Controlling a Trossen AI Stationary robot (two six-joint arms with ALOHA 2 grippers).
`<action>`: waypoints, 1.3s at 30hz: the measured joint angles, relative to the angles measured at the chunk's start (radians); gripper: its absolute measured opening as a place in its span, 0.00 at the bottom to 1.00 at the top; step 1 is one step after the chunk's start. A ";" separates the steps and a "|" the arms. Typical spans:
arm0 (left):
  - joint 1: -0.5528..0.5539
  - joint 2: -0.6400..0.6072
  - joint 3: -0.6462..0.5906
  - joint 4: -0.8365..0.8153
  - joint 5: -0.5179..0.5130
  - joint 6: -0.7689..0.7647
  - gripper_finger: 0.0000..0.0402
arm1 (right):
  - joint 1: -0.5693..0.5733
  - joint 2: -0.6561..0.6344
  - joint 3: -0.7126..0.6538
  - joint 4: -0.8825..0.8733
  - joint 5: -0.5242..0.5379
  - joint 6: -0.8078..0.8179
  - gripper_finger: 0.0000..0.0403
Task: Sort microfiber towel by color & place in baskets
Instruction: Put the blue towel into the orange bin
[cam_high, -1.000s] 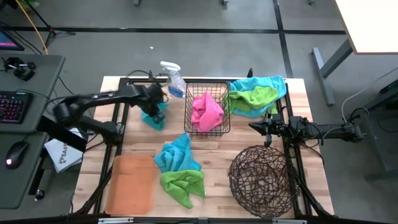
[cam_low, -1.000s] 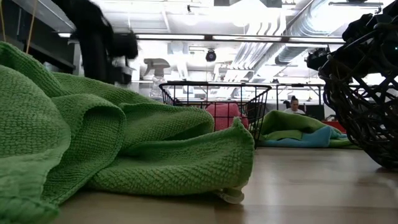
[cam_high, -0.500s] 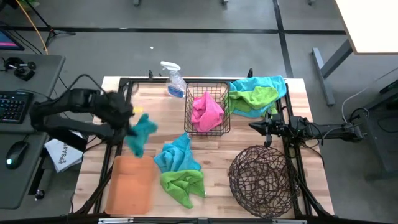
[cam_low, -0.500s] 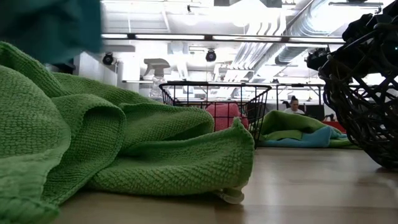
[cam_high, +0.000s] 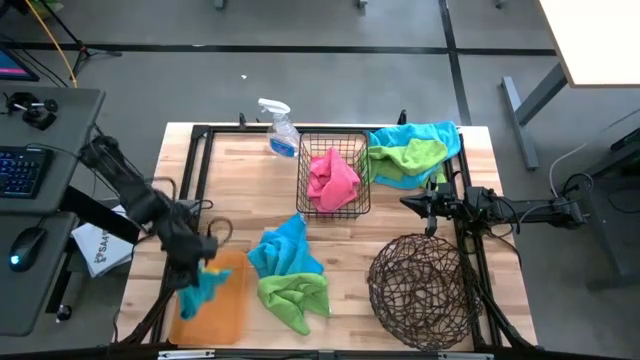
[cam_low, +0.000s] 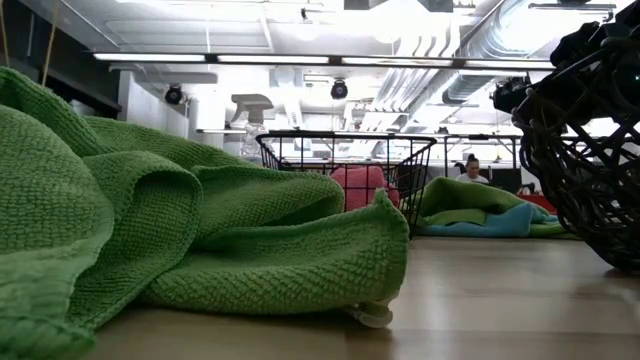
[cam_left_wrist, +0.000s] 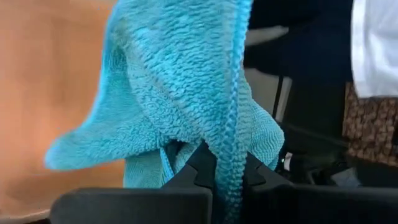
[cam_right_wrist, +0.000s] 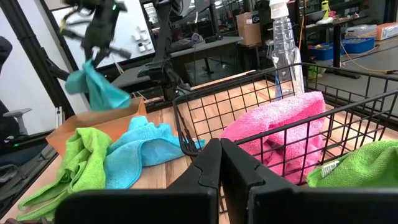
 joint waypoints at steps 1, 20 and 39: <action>-0.028 0.009 -0.027 0.034 -0.007 -0.029 0.00 | 0.000 0.000 0.000 0.000 0.000 0.000 0.00; -0.125 0.116 -0.227 0.278 -0.113 -0.214 0.24 | 0.000 0.000 0.000 0.000 0.000 0.000 0.00; 0.074 0.082 -0.162 0.302 0.061 -0.136 0.63 | 0.000 0.000 0.000 0.000 0.000 0.000 0.00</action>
